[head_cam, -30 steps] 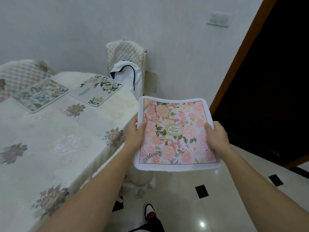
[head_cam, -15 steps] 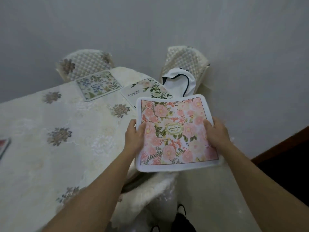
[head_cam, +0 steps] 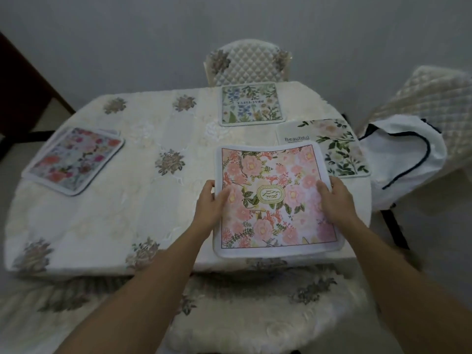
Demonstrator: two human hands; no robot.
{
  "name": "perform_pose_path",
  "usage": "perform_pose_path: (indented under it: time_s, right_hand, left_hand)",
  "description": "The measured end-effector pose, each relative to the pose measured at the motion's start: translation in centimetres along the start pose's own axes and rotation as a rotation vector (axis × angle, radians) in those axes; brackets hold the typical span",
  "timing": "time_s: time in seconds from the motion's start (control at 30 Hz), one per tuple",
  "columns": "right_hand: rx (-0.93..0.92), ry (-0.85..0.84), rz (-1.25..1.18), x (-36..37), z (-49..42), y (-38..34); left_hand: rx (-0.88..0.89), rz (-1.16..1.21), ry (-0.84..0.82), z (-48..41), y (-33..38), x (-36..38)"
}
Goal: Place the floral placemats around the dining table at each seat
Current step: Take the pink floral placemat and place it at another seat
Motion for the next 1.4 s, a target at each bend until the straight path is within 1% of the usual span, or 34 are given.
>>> perform_pose_path:
  time_s: [0.17,0.27,0.43,0.57,0.67,0.97,1.23,1.4]
  right_hand:
    - [-0.044,-0.120,-0.003,3.9,-2.0,-0.1]
    - [-0.033,-0.185,0.011,5.9,-2.5,0.2]
    - [0.059,-0.234,-0.007,8.9,-3.3,2.0]
    - [0.195,-0.219,-0.032,10.4,-2.8,4.0]
    - [0.245,-0.210,-0.017,11.2,-2.1,5.3]
    - [0.302,-0.145,0.008,11.8,-1.1,8.1]
    - [0.245,-0.133,0.130,11.7,-1.2,8.1]
    - [0.161,-0.157,0.271,11.1,-1.4,7.4]
  left_hand:
    - [-0.121,0.024,0.086,-1.3,-2.4,-1.0]
    - [-0.207,0.041,0.115,-2.1,-4.0,-1.4]
    - [-0.313,0.086,0.110,-3.5,-6.7,-1.2]
    - [-0.369,0.100,0.104,-4.1,-8.9,-1.1]
    - [-0.392,0.095,0.089,-4.3,-10.6,-0.8]
    - [-0.337,-0.009,0.078,-5.0,-12.3,-0.4]
    - [-0.297,-0.079,0.094,-4.8,-12.7,-0.5]
    - [-0.198,-0.303,0.105,-5.2,-12.7,-0.7]
Point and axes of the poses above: each hand's wrist, its own z-axis away from the middle knuckle, its own x-axis out of the palm, y = z × x, the point moved 5 cm from there along -z, towards the middle knuckle, and after that the axes turned 12 degrees about y, right-handed, at the moved point
